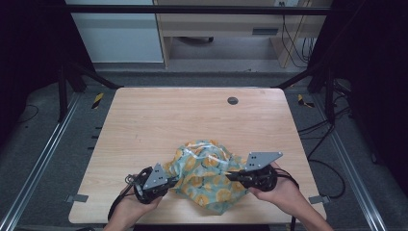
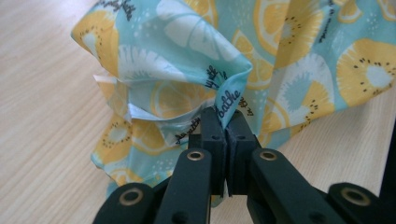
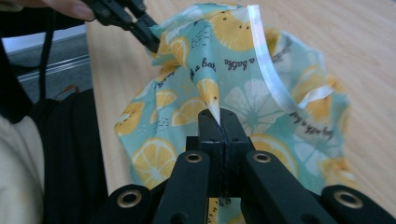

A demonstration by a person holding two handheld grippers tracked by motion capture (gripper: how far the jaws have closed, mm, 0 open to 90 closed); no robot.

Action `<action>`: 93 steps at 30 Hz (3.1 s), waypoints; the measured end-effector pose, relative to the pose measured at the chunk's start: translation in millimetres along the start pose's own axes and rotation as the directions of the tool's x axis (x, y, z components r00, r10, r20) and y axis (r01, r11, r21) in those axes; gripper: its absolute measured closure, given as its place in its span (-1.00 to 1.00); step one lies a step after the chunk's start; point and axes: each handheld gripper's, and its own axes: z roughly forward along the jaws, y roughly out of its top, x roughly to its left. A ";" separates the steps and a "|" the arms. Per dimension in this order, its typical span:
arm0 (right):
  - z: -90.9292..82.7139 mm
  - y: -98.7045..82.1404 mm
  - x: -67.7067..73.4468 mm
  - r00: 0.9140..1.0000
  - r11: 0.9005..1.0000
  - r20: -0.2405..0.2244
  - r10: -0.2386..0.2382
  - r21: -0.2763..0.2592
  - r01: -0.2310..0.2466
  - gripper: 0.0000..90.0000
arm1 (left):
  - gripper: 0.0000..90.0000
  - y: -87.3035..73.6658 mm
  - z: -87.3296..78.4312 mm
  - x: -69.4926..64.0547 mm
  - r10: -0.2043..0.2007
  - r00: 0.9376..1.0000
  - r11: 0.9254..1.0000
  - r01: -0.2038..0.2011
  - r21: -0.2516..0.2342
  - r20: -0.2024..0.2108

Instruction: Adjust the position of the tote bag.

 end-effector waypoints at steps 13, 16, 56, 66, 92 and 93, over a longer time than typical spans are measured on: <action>22.3 -17.4 4.2 0.999 0.998 -0.044 0.009 0.069 -0.006 1.00 | 0.95 -11.6 19.5 12.0 -0.041 0.999 0.996 0.043 0.073 -0.035; 27.1 -21.6 3.3 0.999 0.996 -0.048 0.016 0.092 -0.011 1.00 | 0.94 -12.4 20.9 14.1 -0.047 0.998 0.996 0.051 0.080 -0.043; 34.3 -48.3 -11.4 0.997 0.983 0.003 0.079 0.168 -0.078 0.82 | 0.42 -18.1 12.2 17.9 -0.115 0.989 0.992 0.120 0.045 -0.091; 27.4 -49.1 -5.5 0.996 0.984 0.029 0.084 0.157 -0.088 0.47 | -0.33 -0.8 -10.5 17.0 -0.142 0.981 0.990 0.143 -0.001 -0.133; -13.2 -22.0 -7.9 0.990 0.993 0.113 0.087 0.067 -0.095 -0.41 | -0.50 56.6 -23.7 4.5 -0.064 0.994 0.997 0.059 -0.051 -0.089; -13.5 -20.2 -8.2 0.990 0.993 0.114 0.088 0.064 -0.096 -0.38 | -0.50 60.1 -22.8 4.0 -0.058 0.994 0.997 0.053 -0.052 -0.088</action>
